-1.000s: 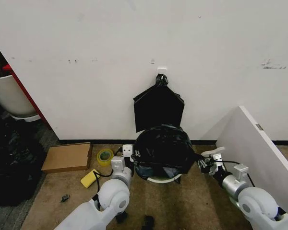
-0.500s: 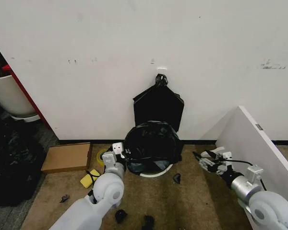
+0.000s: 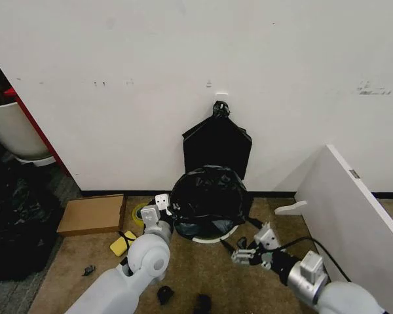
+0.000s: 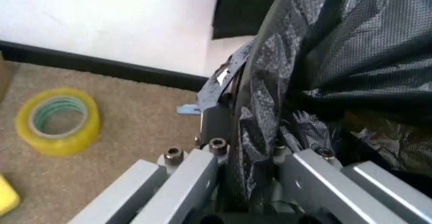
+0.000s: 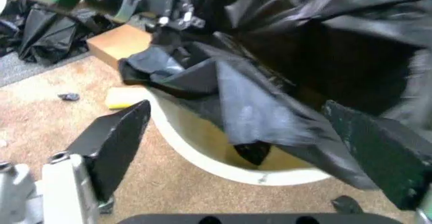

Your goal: Place the garbage bag over the trash bin.

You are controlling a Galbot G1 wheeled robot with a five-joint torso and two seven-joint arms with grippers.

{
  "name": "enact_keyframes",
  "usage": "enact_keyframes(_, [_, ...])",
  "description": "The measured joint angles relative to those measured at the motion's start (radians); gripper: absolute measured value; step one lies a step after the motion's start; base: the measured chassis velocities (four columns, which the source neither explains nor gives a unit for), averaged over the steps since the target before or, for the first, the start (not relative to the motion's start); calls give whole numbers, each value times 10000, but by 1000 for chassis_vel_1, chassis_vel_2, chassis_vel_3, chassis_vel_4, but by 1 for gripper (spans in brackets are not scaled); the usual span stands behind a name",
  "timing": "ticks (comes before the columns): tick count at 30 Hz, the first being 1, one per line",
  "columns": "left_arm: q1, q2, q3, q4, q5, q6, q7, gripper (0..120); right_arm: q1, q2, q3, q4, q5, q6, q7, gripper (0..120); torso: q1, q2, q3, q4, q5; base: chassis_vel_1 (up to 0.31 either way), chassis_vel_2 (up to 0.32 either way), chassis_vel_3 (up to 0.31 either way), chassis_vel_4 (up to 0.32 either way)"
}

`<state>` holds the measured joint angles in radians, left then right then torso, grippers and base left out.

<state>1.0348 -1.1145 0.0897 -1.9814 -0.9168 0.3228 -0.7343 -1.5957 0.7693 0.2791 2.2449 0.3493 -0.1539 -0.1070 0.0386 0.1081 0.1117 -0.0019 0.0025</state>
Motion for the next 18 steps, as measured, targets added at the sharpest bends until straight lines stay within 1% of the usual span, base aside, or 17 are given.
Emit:
enact_keyframes(1, [-35,-2,71,26,16,1,13,0,20,91,-135,-65,-179,44,-5,88,0,0,0,-3,-1,0,0,0,0])
enact_keyframes(2, [-58,2,195,54,145,4,47,0,290,378,-431,-302,-660,197,244,75,0,0,0,-1,0,0,0,0,0])
enact_keyframes(3, [-56,-1,215,54,173,4,54,0,362,455,-447,-366,-744,203,327,68,0,0,0,1,1,0,0,0,0])
enact_keyframes(4, [-43,-9,217,53,187,5,58,0,383,490,-451,-397,-803,202,367,67,0,0,0,0,1,0,0,0,0])
enact_keyframes(6, [19,-23,217,51,215,4,63,0,377,526,-454,-470,-977,200,400,58,0,0,0,0,0,0,0,0,0])
enact_keyframes(7, [19,-23,217,51,215,4,63,0,377,526,-454,-470,-977,200,400,58,0,0,0,0,0,0,0,0,0])
enact_keyframes(13, [118,-97,236,26,301,5,76,0,329,488,-450,-604,-1331,209,390,32,0,0,0,-1,0,0,0,0,0])
enact_keyframes(15, [124,-100,235,18,305,4,76,0,331,483,-456,-604,-1354,197,385,30,0,0,0,-1,0,0,0,0,0])
enact_keyframes(17, [164,-102,214,-18,320,2,81,0,311,466,-514,-606,-1448,172,366,19,0,0,0,-1,0,0,0,0,0])
enact_keyframes(18, [184,-97,196,-29,324,1,82,0,280,465,-525,-607,-1472,177,362,15,0,0,0,-1,0,0,0,0,0])
